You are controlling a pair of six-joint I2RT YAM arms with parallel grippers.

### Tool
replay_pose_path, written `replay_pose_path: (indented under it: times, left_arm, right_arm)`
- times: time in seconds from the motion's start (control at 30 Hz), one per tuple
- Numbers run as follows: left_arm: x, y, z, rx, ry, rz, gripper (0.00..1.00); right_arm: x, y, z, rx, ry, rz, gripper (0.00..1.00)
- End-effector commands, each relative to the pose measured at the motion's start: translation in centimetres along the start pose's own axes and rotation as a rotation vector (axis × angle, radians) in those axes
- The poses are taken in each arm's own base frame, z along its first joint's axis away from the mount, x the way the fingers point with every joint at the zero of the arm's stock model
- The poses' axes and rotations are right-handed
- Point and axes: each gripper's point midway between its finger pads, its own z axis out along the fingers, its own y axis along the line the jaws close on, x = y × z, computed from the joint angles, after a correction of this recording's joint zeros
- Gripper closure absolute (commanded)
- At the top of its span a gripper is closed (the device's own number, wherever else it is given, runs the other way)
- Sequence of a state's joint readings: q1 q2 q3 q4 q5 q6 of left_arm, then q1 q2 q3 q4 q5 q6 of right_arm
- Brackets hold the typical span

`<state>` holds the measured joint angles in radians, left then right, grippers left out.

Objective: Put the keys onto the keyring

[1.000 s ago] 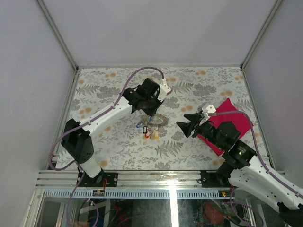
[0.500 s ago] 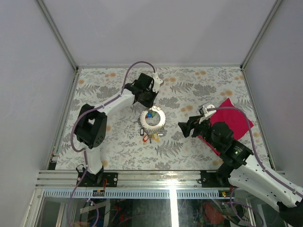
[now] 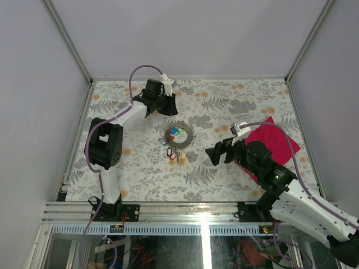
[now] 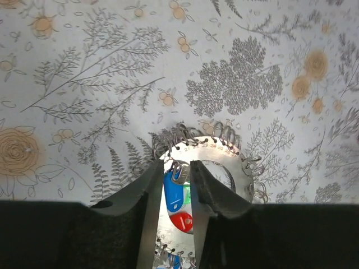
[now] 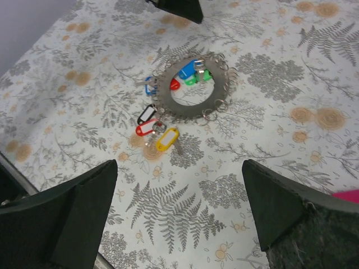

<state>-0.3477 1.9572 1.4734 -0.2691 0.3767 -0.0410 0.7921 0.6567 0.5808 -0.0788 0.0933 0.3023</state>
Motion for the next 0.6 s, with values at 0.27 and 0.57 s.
replay_pose_path:
  times: [0.27,0.57]
  left_arm:
    - [-6.9,1.1,-10.1,0.028,-0.325,-0.220,0.44]
    - [-3.7,1.7,-20.6,-0.258,-0.469,-0.298,0.00]
  right_arm:
    - [-3.8,-4.7,-2.1,0.274,-0.064,-0.128,0.01]
    - [-7.6,-6.3,-5.3,0.386,-0.153,-0.162,0.01]
